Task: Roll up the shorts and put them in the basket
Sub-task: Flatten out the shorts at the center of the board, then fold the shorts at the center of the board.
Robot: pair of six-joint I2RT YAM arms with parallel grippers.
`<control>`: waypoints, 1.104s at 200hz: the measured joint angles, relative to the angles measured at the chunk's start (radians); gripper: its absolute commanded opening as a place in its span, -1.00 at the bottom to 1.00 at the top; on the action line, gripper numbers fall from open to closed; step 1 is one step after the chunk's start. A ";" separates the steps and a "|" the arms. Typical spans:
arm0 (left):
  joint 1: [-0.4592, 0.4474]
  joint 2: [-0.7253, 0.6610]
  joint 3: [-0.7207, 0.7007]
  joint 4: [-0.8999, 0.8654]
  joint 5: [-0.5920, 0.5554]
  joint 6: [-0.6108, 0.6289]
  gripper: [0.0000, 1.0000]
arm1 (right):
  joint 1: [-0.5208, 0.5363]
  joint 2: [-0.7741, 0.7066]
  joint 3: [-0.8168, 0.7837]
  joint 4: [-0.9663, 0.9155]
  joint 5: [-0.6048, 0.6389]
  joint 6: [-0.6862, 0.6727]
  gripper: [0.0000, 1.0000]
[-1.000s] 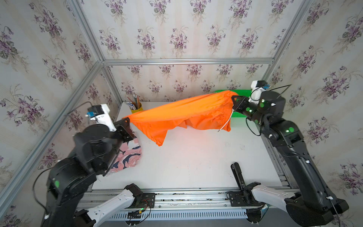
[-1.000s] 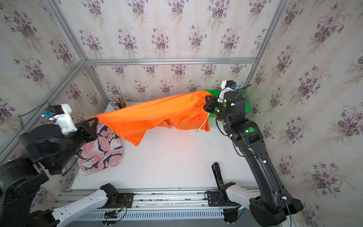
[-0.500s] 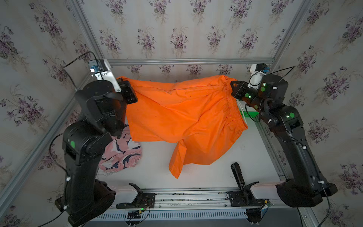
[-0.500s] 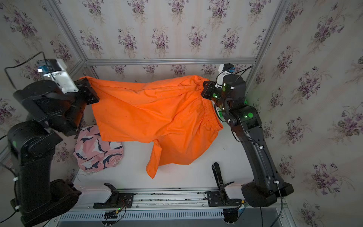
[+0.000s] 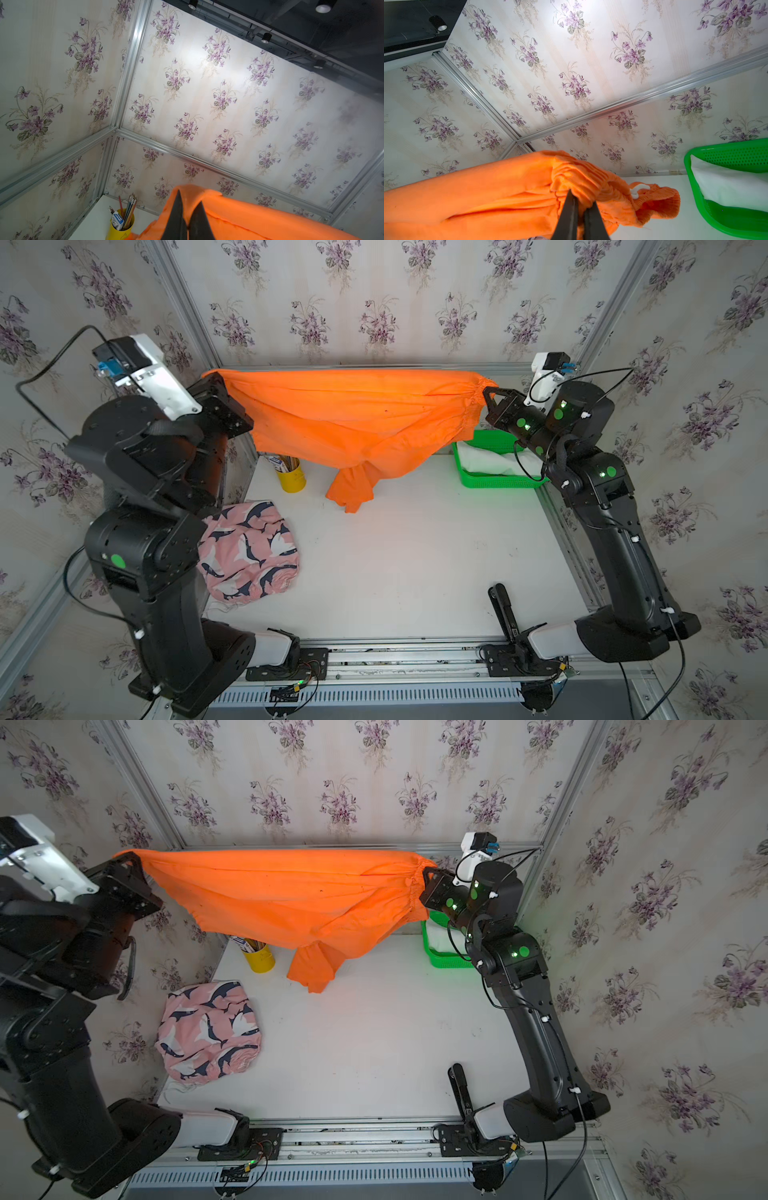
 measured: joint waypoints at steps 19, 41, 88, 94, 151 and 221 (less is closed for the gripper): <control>0.000 -0.121 -0.154 -0.006 0.073 -0.007 -1.00 | 0.001 -0.119 -0.203 0.022 -0.009 0.006 -1.00; 0.000 -0.317 -0.475 -0.014 0.166 -0.029 -0.98 | 0.002 -0.257 -0.458 0.034 0.005 0.016 -1.00; 0.001 -0.682 -1.075 -0.112 0.372 -0.106 -0.97 | -0.001 -0.501 -0.941 -0.026 0.045 0.034 -1.00; 0.001 -0.718 -1.121 -0.126 0.394 -0.116 -0.97 | -0.001 -0.521 -0.977 -0.031 0.044 0.046 -1.00; 0.001 -0.780 -1.220 -0.156 0.506 -0.152 -0.97 | -0.003 -0.562 -1.083 -0.072 0.010 0.076 -1.00; 0.001 -0.328 -1.134 -0.113 0.383 -0.162 -1.00 | -0.010 -0.333 -1.081 0.029 0.092 0.124 -1.00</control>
